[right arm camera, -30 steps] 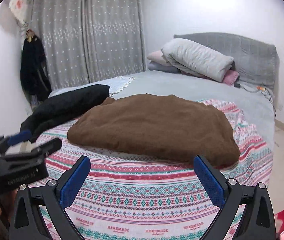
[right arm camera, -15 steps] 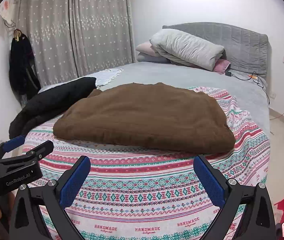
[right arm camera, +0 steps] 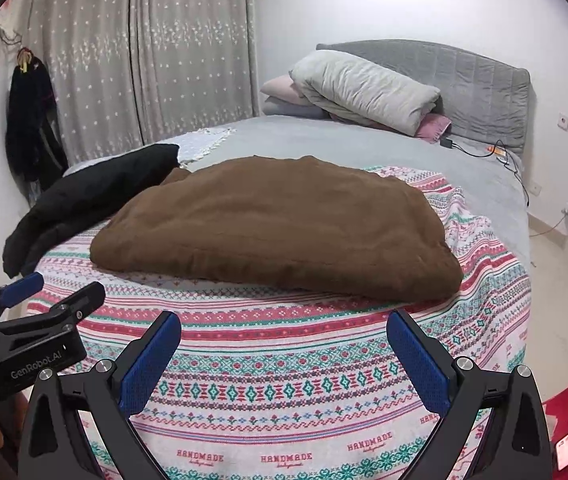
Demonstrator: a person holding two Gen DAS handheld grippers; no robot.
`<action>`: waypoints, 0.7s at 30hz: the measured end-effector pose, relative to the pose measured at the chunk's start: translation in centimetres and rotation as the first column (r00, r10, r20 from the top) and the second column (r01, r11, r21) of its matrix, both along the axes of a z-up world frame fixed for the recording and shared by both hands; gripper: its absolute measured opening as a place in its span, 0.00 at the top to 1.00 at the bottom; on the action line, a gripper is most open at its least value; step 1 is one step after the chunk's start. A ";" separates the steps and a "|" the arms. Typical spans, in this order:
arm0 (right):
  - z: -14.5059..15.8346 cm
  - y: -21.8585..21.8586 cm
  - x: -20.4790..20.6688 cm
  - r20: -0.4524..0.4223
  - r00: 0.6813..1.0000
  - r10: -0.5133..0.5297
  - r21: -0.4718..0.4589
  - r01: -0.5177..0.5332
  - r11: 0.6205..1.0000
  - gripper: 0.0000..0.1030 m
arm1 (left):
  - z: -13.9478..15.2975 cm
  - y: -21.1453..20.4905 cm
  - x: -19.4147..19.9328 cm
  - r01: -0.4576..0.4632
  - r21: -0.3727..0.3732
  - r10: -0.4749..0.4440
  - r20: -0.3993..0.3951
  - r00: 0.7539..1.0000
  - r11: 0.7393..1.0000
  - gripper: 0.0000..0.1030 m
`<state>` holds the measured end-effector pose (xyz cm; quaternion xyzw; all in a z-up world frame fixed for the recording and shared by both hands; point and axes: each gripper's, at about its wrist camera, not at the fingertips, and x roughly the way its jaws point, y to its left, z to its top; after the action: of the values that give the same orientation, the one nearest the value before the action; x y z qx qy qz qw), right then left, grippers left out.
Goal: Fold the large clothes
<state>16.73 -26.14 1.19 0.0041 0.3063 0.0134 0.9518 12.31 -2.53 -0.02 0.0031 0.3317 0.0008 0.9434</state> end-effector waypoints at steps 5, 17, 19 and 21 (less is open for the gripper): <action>-0.4 -0.4 0.2 -0.017 0.999 -0.031 -0.007 0.031 0.999 0.00 | -0.1 0.0 0.0 -0.002 0.001 0.002 -0.007 1.000 1.000 0.09; -0.5 -0.5 0.3 -0.014 0.999 -0.048 -0.031 0.048 0.998 0.00 | -0.1 -0.2 0.0 0.005 0.004 -0.005 -0.023 1.000 1.000 0.09; -0.4 -0.5 0.3 -0.006 0.999 -0.051 -0.038 0.051 0.998 0.00 | -0.2 -0.2 0.2 0.003 0.000 -0.003 -0.032 0.999 1.000 0.09; -0.3 -0.3 0.2 0.003 0.999 -0.051 -0.050 0.051 0.997 0.00 | -0.3 -0.1 0.4 0.002 -0.008 -0.003 -0.043 0.999 1.000 0.09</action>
<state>16.91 -26.42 0.87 -0.0119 0.3055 -0.0186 0.9519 12.68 -2.65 -0.32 -0.0001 0.3517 -0.0018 0.9361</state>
